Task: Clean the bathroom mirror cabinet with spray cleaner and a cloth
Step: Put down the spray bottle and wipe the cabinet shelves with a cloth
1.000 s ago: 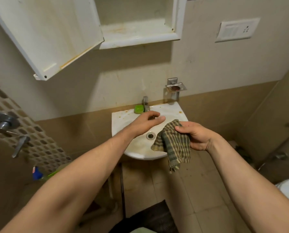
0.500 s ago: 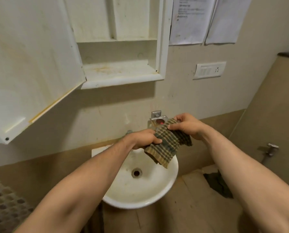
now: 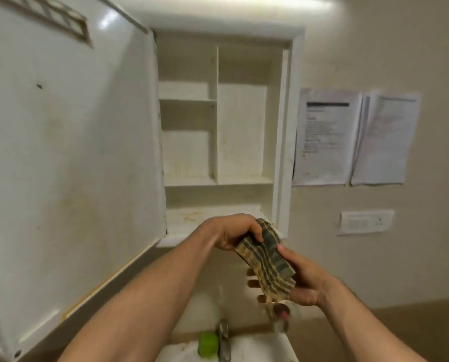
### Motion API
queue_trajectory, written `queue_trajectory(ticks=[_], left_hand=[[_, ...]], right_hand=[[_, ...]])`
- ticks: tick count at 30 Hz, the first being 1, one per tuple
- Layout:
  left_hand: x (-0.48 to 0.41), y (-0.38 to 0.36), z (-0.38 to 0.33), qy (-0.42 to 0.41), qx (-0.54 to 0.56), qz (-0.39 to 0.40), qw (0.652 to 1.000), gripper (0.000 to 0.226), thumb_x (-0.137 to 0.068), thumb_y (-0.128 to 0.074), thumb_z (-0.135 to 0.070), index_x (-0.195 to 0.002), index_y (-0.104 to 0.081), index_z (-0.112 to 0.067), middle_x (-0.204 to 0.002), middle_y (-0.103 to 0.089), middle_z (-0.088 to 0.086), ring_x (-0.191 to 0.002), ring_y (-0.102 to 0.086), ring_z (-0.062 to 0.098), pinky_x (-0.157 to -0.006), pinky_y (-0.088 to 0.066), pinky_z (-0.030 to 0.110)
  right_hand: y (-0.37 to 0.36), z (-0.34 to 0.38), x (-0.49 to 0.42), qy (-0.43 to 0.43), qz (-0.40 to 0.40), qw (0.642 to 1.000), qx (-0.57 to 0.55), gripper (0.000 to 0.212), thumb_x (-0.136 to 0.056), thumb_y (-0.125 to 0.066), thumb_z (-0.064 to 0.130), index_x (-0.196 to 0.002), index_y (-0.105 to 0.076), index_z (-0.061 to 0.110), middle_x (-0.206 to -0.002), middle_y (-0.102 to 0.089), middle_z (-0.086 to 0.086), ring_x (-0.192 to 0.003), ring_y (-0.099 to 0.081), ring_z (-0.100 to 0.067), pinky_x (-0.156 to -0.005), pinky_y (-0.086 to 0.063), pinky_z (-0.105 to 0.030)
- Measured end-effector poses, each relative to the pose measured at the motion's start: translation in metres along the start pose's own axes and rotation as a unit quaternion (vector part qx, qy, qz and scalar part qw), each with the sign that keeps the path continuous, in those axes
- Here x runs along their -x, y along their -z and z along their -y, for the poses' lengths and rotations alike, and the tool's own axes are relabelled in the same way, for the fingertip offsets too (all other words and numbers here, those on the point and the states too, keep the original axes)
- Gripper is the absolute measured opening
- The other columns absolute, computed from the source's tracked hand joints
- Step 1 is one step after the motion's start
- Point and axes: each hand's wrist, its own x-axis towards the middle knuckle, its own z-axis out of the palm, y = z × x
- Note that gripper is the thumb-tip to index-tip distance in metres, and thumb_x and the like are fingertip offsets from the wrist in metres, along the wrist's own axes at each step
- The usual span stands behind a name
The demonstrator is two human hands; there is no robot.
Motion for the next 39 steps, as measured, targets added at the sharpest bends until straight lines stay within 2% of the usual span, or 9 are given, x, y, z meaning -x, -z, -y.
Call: queue_trajectory(ticks=[3,7,12,16,19,23,26,33,39], left_hand=[[0.022,0.021,-0.048,-0.056,-0.052,-0.087,0.993,0.022,-0.088,-0.050,0.004,-0.105,-0.064,0.005,-0.098,-0.064,0.026,-0.087,-0.063,0.038,-0.075,-0.054,0.046],[0.048,0.048,-0.105,-0.155,-0.211,-0.275,0.925,0.013,-0.083,-0.067,-0.002,-0.093,-0.074,-0.007,-0.083,-0.074,0.009,-0.077,-0.070,0.022,-0.075,-0.060,0.038],[0.075,0.081,-0.147,-0.259,-0.237,-0.523,0.777,0.049,-0.096,-0.065,-0.034,-0.139,-0.057,-0.014,-0.132,-0.062,0.003,-0.119,-0.061,0.020,-0.099,-0.052,0.035],[0.106,0.112,-0.168,-0.231,-0.416,-0.627,0.616,0.049,-0.096,-0.050,-0.031,-0.142,-0.050,-0.015,-0.143,-0.050,0.002,-0.130,-0.050,0.021,-0.103,-0.048,0.037],[0.121,0.128,-0.183,-0.188,-0.522,-0.657,0.510,0.052,-0.092,-0.047,-0.023,-0.142,-0.048,-0.010,-0.149,-0.043,0.008,-0.137,-0.041,0.027,-0.107,-0.043,0.039],[0.137,0.137,-0.204,-0.185,-0.543,-0.705,0.416,0.063,-0.088,-0.053,-0.021,-0.147,-0.042,-0.003,-0.152,-0.041,0.016,-0.138,-0.040,0.031,-0.114,-0.038,0.039],[0.142,0.142,-0.217,-0.265,-0.454,-0.735,0.428,0.064,-0.087,-0.053,-0.010,-0.148,-0.036,-0.002,-0.152,-0.037,0.015,-0.138,-0.040,0.028,-0.113,-0.044,0.036],[0.146,0.143,-0.231,-0.351,-0.302,-0.769,0.441,0.082,-0.084,-0.053,0.005,-0.157,-0.022,-0.010,-0.167,-0.018,0.007,-0.153,-0.024,0.026,-0.121,-0.037,0.040],[0.142,0.144,-0.229,-0.333,-0.369,-0.721,0.482,0.082,-0.085,-0.058,-0.003,-0.157,-0.022,-0.015,-0.169,-0.014,0.002,-0.156,-0.015,0.020,-0.124,-0.028,0.037]], right_hand=[[-0.036,0.050,-0.022,0.045,-0.001,0.999,0.013,0.077,-0.076,-0.088,0.027,-0.142,-0.056,0.002,-0.140,-0.056,-0.027,-0.120,-0.061,-0.050,-0.077,-0.062,-0.053],[-0.075,0.111,-0.042,0.077,-0.073,0.994,-0.012,0.060,-0.078,-0.078,0.011,-0.131,-0.059,-0.007,-0.116,-0.071,-0.029,-0.083,-0.077,-0.036,-0.045,-0.059,-0.031],[-0.136,0.207,-0.058,0.193,-0.113,0.974,-0.028,0.035,-0.096,-0.065,0.021,-0.120,-0.063,-0.005,-0.097,-0.075,-0.024,-0.079,-0.074,-0.035,-0.071,-0.064,-0.044],[-0.185,0.274,-0.077,0.378,-0.211,0.901,0.018,0.031,-0.097,-0.063,0.035,-0.120,-0.058,0.015,-0.095,-0.070,-0.007,-0.068,-0.072,-0.021,-0.054,-0.058,-0.036],[-0.213,0.306,-0.102,0.536,-0.329,0.751,0.202,0.032,-0.100,-0.059,0.029,-0.130,-0.051,0.025,-0.126,-0.060,-0.001,-0.104,-0.065,-0.019,-0.080,-0.056,-0.033],[-0.232,0.344,-0.132,0.643,-0.386,0.340,0.567,0.073,-0.090,-0.053,0.007,-0.157,-0.034,0.028,-0.167,-0.025,0.003,-0.155,-0.015,-0.024,-0.127,-0.008,-0.047],[-0.250,0.358,-0.158,0.615,-0.292,0.225,0.697,0.068,-0.096,-0.052,0.007,-0.159,-0.033,0.024,-0.169,-0.021,0.001,-0.158,-0.006,-0.023,-0.128,0.000,-0.044],[-0.272,0.354,-0.193,0.514,-0.148,0.188,0.824,0.071,-0.102,-0.057,0.036,-0.162,-0.019,0.028,-0.169,-0.020,0.006,-0.157,-0.011,-0.013,-0.129,-0.012,-0.040],[-0.251,0.373,-0.174,0.468,-0.164,0.064,0.866,0.079,-0.099,-0.062,0.028,-0.162,-0.014,0.027,-0.169,-0.016,0.001,-0.155,-0.021,-0.018,-0.125,-0.026,-0.043]])
